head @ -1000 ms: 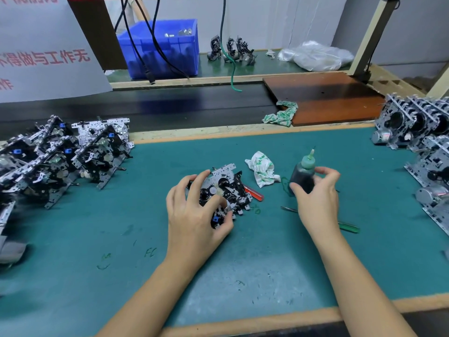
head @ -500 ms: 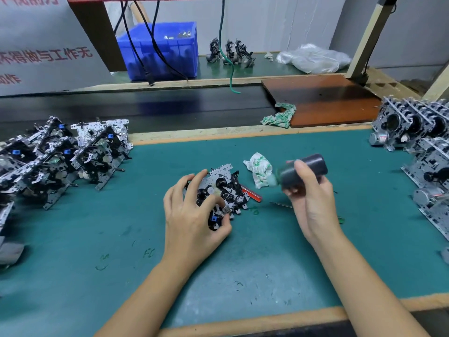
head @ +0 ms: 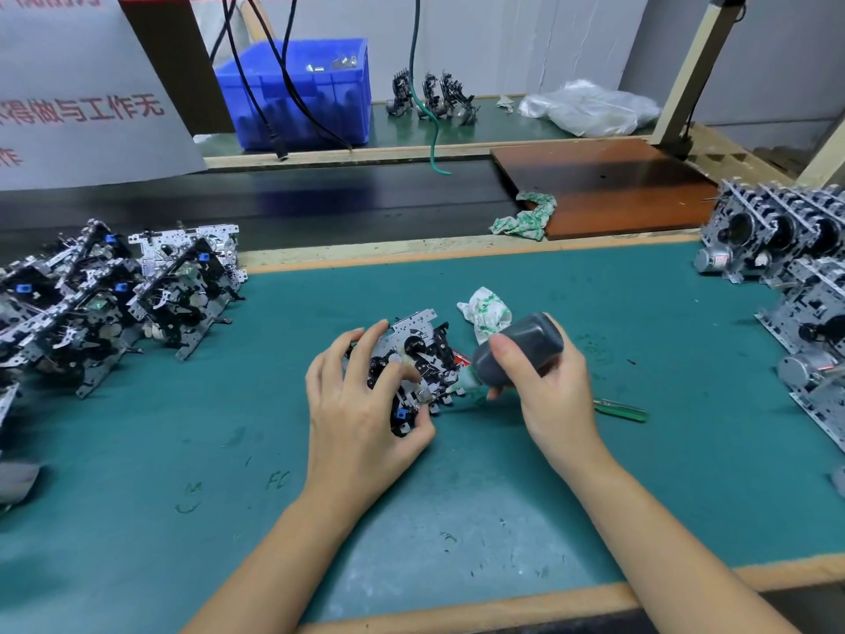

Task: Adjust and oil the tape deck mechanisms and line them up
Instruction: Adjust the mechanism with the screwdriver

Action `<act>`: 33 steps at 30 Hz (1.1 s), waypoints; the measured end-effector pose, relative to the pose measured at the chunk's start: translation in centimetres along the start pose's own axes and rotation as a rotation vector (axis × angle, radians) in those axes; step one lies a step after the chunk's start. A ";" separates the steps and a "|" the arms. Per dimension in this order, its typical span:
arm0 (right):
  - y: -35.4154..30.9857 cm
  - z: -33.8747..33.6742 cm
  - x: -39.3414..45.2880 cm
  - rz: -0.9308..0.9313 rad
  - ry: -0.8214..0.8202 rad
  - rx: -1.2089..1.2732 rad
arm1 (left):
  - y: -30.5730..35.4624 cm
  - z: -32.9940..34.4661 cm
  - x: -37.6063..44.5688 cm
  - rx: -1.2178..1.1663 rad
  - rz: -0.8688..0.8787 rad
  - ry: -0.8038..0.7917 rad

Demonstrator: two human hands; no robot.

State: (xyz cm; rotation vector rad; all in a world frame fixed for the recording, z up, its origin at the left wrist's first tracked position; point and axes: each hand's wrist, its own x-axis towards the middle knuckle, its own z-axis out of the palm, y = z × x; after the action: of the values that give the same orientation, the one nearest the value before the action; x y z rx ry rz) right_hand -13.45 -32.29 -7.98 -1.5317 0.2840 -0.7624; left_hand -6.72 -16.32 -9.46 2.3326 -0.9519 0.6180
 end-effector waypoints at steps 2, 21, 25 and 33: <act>0.0 0.0 0.0 -0.001 0.002 -0.012 | 0.0 0.0 0.0 -0.001 0.001 0.004; -0.1 -0.1 -0.1 -0.073 0.016 -0.080 | 0.0 0.0 0.0 0.003 0.005 0.001; -0.5 -0.9 0.5 -0.034 0.166 -0.002 | -0.1 -0.3 0.2 -0.066 -0.012 -0.022; 0.8 -3.4 2.6 0.132 0.315 -0.169 | -2.1 -1.3 0.0 -0.118 0.015 -0.186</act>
State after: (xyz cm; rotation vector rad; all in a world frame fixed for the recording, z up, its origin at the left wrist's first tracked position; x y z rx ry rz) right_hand -13.40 -36.64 -8.25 -1.5296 0.6918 -0.8917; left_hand -5.42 -14.22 -9.15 2.3090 -1.0592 0.3440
